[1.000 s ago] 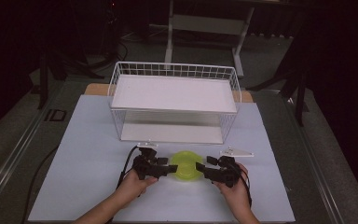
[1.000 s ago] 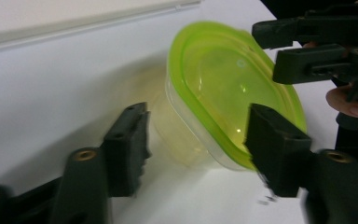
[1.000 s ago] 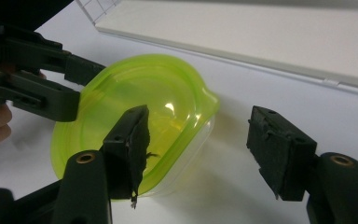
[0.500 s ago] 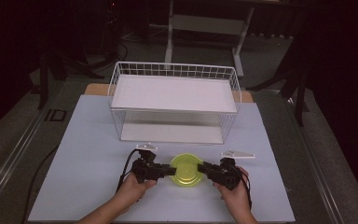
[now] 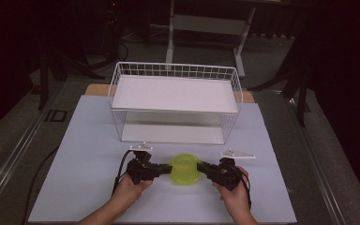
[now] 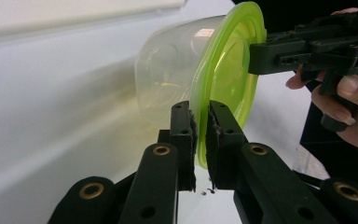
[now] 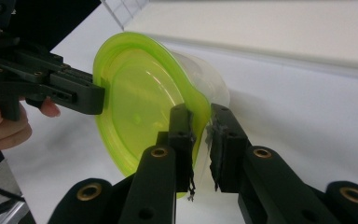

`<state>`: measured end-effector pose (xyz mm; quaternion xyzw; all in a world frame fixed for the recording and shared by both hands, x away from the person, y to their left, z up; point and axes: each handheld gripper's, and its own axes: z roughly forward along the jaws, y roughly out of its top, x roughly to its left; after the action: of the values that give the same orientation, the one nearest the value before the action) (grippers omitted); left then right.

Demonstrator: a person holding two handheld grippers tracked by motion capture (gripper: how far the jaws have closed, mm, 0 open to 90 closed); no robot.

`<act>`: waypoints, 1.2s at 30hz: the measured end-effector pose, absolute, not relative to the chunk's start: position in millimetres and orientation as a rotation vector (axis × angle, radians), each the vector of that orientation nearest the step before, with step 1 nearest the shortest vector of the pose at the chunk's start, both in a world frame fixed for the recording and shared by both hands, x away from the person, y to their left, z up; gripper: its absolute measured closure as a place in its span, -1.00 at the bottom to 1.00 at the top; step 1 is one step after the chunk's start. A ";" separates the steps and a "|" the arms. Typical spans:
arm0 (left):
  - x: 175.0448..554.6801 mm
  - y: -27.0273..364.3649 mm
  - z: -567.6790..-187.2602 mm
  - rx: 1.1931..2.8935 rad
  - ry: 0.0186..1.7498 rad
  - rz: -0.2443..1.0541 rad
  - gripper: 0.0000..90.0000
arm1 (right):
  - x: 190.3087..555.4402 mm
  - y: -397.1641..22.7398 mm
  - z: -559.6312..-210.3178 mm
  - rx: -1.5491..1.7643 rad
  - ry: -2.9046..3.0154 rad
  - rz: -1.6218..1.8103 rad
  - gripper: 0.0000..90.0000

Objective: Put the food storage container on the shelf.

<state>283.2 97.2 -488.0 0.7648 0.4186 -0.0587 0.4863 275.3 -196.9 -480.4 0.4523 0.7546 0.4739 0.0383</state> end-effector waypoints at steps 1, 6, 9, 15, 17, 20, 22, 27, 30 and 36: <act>283.9 97.3 -485.1 1.862 1.020 -0.124 0.84 | 276.8 -195.9 -477.8 1.383 2.307 1.456 0.78; 293.2 104.6 -474.3 1.827 1.008 -0.084 0.84 | 287.4 -188.6 -465.9 1.362 2.275 1.470 0.78; 300.2 110.2 -470.7 1.802 1.002 -0.073 0.85 | 296.0 -185.2 -461.5 1.364 2.263 1.498 0.78; 312.9 116.5 -469.2 1.769 1.017 -0.050 0.85 | 312.5 -177.5 -461.5 1.395 2.233 1.522 0.78; 317.8 117.2 -471.0 1.773 1.030 -0.033 0.85 | 317.2 -173.9 -462.9 1.397 2.217 1.509 0.77; 324.2 116.4 -474.2 1.783 1.068 0.016 0.84 | 324.0 -166.8 -465.1 1.384 2.203 1.470 0.77; 329.3 117.4 -476.6 1.781 1.084 0.037 0.83 | 329.0 -162.6 -466.4 1.387 2.202 1.453 0.77; 340.2 119.9 -480.6 1.767 1.114 0.069 0.83 | 341.1 -155.4 -470.0 1.414 2.181 1.449 0.77; 345.3 120.2 -483.5 1.757 1.133 0.077 0.82 | 347.8 -152.2 -473.8 1.427 2.167 1.439 0.77; 353.5 119.3 -489.2 1.750 1.154 0.104 0.82 | 358.0 -148.7 -481.2 1.449 2.142 1.427 0.77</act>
<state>353.5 119.3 -489.2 0.7229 0.4768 0.0428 0.4983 358.0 -148.7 -481.2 0.4884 0.7221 0.4809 0.0938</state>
